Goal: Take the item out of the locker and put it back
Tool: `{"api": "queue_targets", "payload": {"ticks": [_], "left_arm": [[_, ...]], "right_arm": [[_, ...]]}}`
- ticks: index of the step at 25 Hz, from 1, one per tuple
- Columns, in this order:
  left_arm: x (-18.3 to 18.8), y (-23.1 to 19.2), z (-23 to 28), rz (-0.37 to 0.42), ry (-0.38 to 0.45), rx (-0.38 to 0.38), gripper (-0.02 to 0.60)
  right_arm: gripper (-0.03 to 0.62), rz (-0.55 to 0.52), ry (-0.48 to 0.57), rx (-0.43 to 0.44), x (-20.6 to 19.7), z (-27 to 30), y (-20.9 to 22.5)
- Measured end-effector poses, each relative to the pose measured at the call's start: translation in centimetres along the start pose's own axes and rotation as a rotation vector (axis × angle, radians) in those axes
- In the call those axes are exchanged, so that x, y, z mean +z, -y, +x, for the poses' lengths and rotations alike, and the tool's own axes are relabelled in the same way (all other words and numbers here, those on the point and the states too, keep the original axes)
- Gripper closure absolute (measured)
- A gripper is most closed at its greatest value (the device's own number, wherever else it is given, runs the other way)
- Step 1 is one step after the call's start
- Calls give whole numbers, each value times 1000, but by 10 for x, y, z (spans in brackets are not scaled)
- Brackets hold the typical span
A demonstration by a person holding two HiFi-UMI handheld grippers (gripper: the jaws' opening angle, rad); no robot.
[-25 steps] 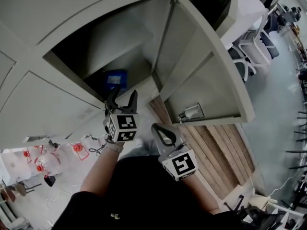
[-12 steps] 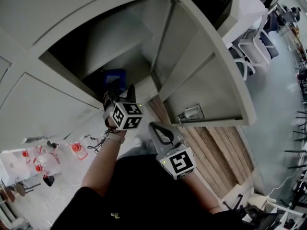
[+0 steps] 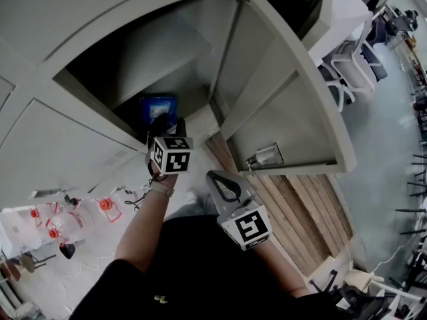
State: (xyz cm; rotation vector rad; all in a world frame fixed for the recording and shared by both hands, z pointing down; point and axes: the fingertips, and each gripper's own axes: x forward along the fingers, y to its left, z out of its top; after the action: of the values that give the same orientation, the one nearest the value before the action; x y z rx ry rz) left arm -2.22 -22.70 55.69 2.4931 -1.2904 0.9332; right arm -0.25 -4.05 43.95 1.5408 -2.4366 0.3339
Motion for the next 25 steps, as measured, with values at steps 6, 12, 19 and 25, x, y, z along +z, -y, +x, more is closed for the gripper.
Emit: {"api": "queue_targets", "payload": {"ticks": [6,12,19,25], "left_arm": [[-1,9,0,48,10,10,482],[-5,12,-3,72,4,4,520],[-10,13,-11,70,7,-11,537],[-13,15,-22,43,6,-37,548]], "right_arm": [[592,4,-3,-8,-2,-5,1],[592,7,8,-24,-6,-12,6],[592,10,16,-40,-9,-19,8],[592,3,31,-45,-6,-24,9]]}}
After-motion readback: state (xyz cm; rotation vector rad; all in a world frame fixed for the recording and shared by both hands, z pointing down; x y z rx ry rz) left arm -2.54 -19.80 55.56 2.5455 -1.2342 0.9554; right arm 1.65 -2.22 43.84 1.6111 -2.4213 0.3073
